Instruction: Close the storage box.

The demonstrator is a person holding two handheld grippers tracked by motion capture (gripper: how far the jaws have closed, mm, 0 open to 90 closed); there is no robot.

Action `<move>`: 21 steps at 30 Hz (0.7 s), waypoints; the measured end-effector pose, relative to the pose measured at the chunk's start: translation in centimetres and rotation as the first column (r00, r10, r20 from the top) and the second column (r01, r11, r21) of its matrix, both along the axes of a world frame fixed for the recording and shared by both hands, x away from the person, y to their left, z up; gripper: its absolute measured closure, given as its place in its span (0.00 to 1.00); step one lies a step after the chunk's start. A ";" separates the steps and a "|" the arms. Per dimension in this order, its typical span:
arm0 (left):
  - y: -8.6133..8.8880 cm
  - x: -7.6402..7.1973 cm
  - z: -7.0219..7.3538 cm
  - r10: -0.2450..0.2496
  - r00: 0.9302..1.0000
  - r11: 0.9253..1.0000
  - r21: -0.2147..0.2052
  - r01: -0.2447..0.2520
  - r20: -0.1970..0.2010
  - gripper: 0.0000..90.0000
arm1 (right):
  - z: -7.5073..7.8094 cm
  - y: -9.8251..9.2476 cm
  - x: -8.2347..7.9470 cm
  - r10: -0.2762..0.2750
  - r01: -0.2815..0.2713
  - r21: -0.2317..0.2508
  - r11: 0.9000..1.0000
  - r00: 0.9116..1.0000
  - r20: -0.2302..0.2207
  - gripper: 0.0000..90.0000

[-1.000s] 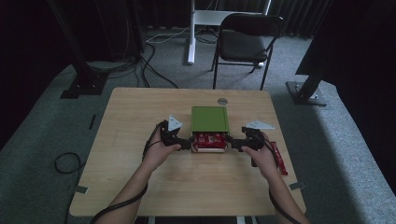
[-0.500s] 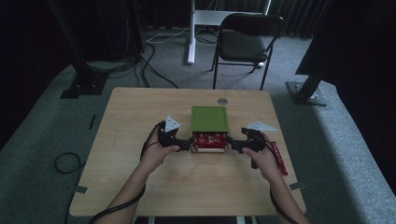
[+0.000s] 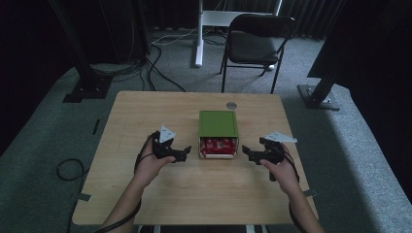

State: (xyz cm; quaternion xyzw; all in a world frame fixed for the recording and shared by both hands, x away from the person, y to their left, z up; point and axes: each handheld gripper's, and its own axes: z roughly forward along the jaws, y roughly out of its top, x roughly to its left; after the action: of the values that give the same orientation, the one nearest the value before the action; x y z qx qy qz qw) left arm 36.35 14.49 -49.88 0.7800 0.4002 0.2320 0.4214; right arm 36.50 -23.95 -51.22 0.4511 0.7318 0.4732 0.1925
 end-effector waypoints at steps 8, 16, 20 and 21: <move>2.6 -0.9 -0.9 0.066 0.998 0.998 0.005 -0.066 -0.018 0.04 | -1.2 -1.2 -1.3 -0.009 0.009 -0.025 1.000 1.000 -0.010 0.12; 5.4 -1.8 -1.6 0.139 0.990 0.990 0.020 -0.139 -0.034 0.04 | -2.5 -2.1 -2.7 -0.011 0.009 -0.048 0.999 0.999 -0.034 0.12; 7.0 -2.4 -2.1 0.178 0.983 0.984 0.032 -0.176 -0.040 0.04 | -3.2 -2.5 -3.3 -0.008 0.005 -0.066 0.998 0.999 -0.049 0.12; 7.4 -2.6 -2.2 0.189 0.981 0.982 0.028 -0.188 -0.045 0.04 | -3.4 -2.7 -3.5 -0.012 0.009 -0.066 0.998 0.999 -0.051 0.12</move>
State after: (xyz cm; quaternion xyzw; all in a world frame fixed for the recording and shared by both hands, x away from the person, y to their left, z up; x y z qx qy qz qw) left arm 33.79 21.86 -52.09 0.7489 0.4792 0.2572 0.3787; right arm 32.99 -26.62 -54.59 0.4604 0.7492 0.4363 0.1907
